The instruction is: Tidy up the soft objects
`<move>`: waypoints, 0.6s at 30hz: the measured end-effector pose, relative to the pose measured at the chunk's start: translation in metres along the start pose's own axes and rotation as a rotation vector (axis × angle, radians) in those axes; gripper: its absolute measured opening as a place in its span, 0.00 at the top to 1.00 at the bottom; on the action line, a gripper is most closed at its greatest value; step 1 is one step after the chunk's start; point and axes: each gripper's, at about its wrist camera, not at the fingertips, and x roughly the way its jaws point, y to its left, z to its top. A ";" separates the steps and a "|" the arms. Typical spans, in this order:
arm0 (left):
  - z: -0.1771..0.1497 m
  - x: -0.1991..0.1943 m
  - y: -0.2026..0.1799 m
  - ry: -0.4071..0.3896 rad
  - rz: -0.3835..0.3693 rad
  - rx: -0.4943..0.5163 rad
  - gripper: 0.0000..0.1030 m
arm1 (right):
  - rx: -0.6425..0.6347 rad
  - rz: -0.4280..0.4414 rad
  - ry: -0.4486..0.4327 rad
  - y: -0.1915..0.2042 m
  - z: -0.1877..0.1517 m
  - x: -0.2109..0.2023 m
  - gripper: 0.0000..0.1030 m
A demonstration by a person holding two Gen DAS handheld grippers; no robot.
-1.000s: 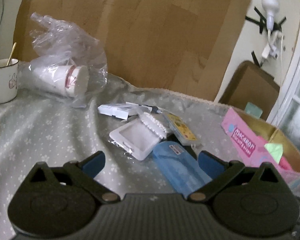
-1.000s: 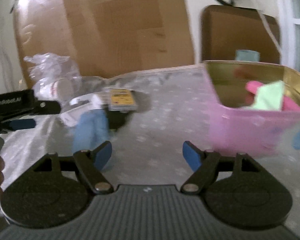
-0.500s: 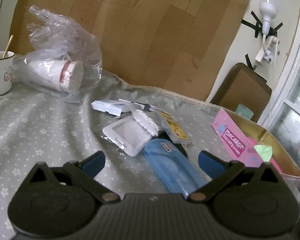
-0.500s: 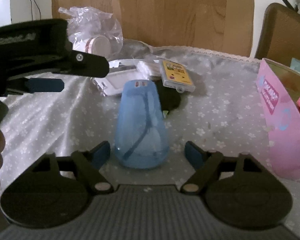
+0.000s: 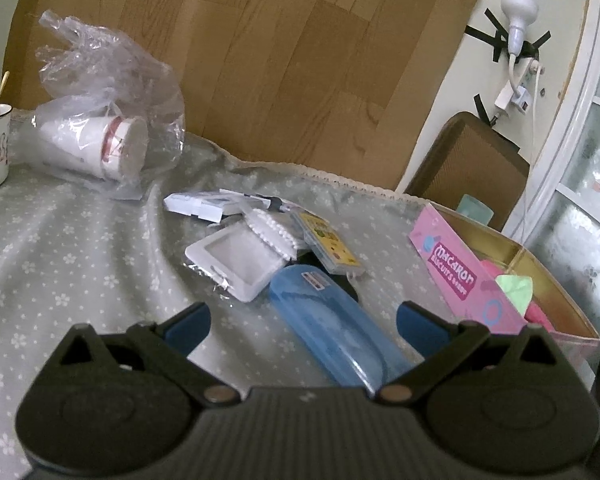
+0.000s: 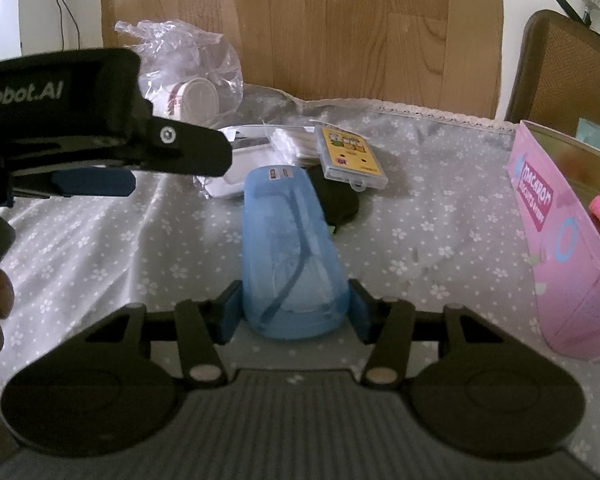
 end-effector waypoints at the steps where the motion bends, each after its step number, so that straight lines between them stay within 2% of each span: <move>1: 0.000 0.000 0.000 0.001 0.000 0.000 0.00 | 0.001 0.001 0.000 0.000 0.000 0.000 0.45; 12: -0.002 0.003 -0.003 0.013 -0.002 0.017 0.00 | 0.002 0.012 -0.003 0.001 0.000 0.000 0.45; 18: -0.002 0.003 -0.004 0.012 0.004 0.021 0.00 | -0.039 0.037 -0.006 0.007 -0.001 -0.001 0.46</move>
